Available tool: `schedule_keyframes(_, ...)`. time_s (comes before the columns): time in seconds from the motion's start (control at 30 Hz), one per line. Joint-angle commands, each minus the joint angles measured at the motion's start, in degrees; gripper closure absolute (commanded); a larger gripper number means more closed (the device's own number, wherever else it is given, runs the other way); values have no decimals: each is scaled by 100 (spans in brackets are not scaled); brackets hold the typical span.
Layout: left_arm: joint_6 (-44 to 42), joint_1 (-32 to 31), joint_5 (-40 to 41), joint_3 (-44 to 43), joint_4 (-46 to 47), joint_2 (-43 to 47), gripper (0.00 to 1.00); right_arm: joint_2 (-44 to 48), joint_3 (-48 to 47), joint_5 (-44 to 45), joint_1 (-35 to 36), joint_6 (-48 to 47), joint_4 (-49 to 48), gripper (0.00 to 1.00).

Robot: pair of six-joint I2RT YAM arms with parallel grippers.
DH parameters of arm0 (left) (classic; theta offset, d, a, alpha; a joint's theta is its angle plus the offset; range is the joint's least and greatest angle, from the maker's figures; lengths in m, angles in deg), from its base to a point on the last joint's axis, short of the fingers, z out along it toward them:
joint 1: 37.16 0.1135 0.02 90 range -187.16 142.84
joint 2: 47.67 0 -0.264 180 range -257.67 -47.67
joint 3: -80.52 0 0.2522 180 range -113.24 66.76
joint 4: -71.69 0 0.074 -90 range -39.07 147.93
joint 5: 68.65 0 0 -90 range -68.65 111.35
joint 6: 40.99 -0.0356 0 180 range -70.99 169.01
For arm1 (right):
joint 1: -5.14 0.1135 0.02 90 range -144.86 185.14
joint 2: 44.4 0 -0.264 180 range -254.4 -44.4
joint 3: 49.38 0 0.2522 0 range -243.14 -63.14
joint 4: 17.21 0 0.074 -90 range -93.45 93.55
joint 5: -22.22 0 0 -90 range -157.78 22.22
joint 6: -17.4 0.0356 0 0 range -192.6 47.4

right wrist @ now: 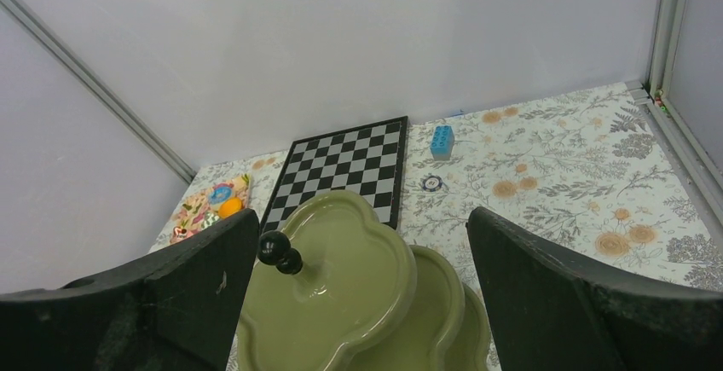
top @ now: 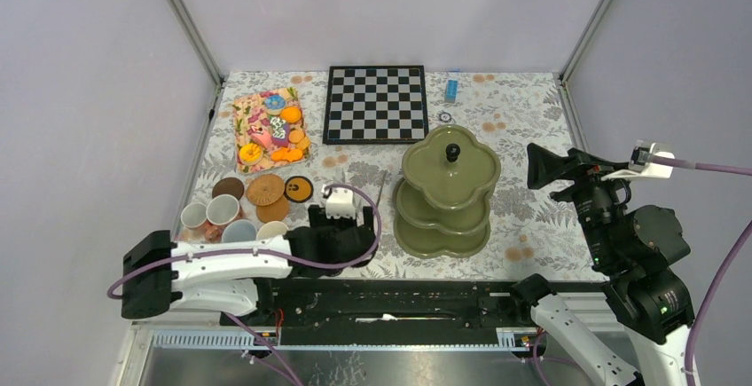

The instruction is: Serve the afternoon tea

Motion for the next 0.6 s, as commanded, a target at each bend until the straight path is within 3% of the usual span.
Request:
schedule_keyframes(0.0,-125,-295,762,516,1726,-270,1,65,75,-70,26,28,-271,2)
schedule_keyframes(0.2,-512,-298,925,928,2771,-925,1,56,167,-158,26,69,-317,2)
schedule_keyframes(0.57,-437,-193,921,1022,3313,-1920,1,-14,210,-331,26,108,-377,2)
